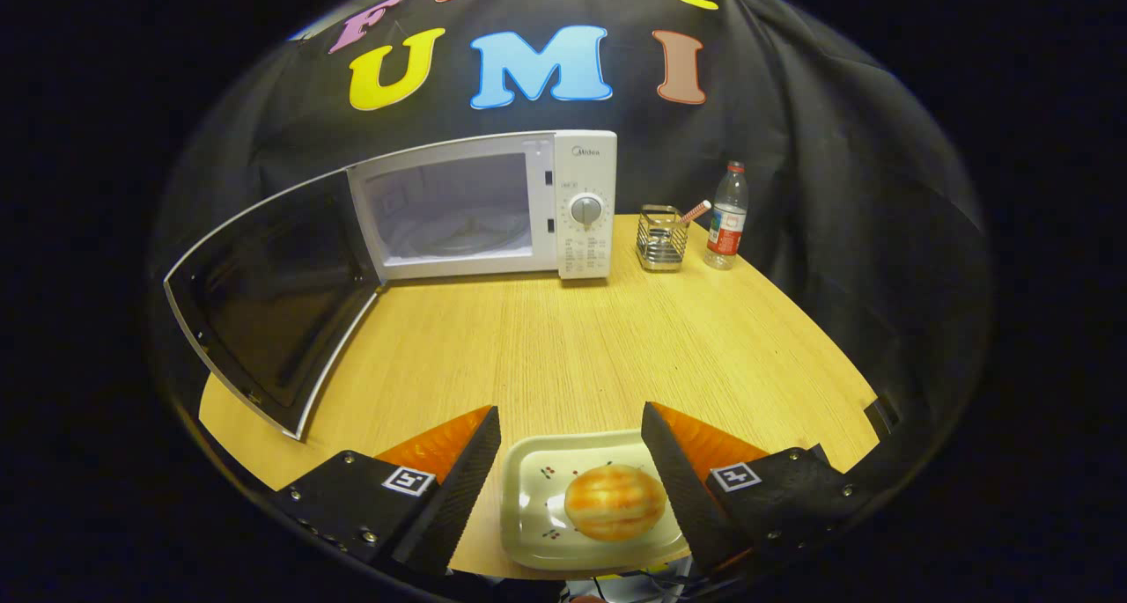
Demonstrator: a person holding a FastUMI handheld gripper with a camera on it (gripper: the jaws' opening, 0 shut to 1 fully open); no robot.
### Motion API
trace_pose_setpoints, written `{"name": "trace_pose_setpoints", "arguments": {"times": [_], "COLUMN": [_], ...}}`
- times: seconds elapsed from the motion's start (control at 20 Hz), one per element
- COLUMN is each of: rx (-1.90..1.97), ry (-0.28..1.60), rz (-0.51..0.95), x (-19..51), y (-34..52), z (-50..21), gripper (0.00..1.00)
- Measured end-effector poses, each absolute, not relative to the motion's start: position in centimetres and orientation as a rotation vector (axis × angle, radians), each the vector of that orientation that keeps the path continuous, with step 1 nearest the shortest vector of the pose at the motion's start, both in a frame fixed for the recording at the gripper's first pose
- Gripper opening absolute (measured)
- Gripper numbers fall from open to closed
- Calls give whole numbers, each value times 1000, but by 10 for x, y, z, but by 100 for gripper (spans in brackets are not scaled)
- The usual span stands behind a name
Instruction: Open the microwave, put the food inside, and close the microwave door.
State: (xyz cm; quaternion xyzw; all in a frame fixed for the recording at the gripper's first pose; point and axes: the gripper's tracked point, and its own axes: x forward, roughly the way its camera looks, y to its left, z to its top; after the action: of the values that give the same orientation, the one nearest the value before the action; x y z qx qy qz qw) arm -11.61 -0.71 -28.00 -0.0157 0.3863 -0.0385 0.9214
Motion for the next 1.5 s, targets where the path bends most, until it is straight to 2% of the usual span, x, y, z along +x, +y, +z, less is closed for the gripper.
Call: {"name": "trace_pose_setpoints", "arguments": {"times": [0.75, 0.8, 0.9, 0.95, 1.15, 1.5], "rx": [-11, -11, -8, 10, 63, 149], "ry": [1020, 1020, 1029, 1029, 982, 822], "rz": [-67, -65, -53, -48, -30, 99], "x": [-165, -165, -164, -162, -147, -78], "y": [-32, -32, -32, -31, -19, 39], "z": [-346, -346, -347, -344, -327, -271], "gripper": [98, 97, 88, 82, 82, 82]}}
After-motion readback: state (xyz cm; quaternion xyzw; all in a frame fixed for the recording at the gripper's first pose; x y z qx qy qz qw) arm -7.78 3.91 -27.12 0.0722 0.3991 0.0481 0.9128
